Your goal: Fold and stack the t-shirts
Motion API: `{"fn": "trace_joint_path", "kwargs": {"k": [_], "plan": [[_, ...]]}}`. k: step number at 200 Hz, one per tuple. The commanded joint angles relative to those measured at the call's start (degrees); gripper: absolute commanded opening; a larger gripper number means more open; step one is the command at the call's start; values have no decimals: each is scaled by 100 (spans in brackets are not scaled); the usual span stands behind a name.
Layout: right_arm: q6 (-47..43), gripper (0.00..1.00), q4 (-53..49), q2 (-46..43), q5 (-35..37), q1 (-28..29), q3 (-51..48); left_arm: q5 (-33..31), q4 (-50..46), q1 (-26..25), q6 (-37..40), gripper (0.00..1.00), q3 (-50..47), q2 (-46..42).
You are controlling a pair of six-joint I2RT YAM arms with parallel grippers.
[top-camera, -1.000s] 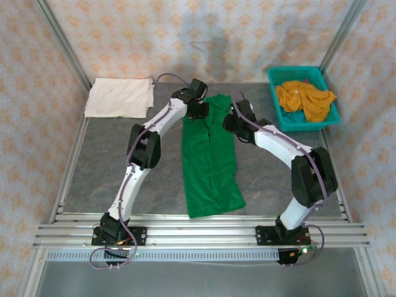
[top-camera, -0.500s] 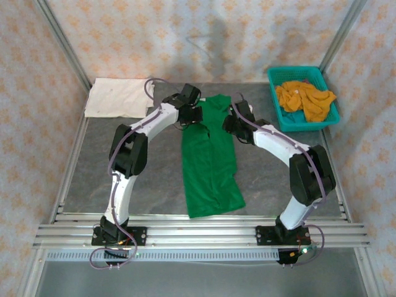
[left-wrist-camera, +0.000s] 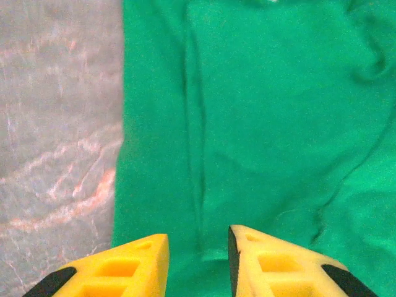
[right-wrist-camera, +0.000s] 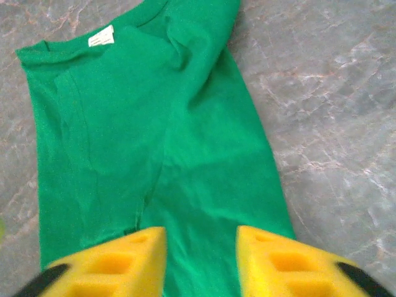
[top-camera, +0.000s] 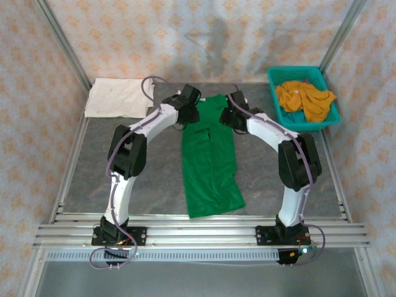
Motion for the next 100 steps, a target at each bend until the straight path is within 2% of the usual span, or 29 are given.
{"fn": "trace_joint_path", "kwargs": {"k": [1,58,77,100], "plan": [[5,20,-147,596,-358,-219,604,-54,-240,-12,501,30,1172,559],[-36,14,-513,2285,-1035,-336,2455,591,-524,322,166,27,3278,2506],[150,14,-826,2699,-851,-363,2995,671,-561,447,2,27,3594,2901],[532,15,-1146,3020,-219,-436,3324,839,-298,634,-235,27,3629,3155]]}}
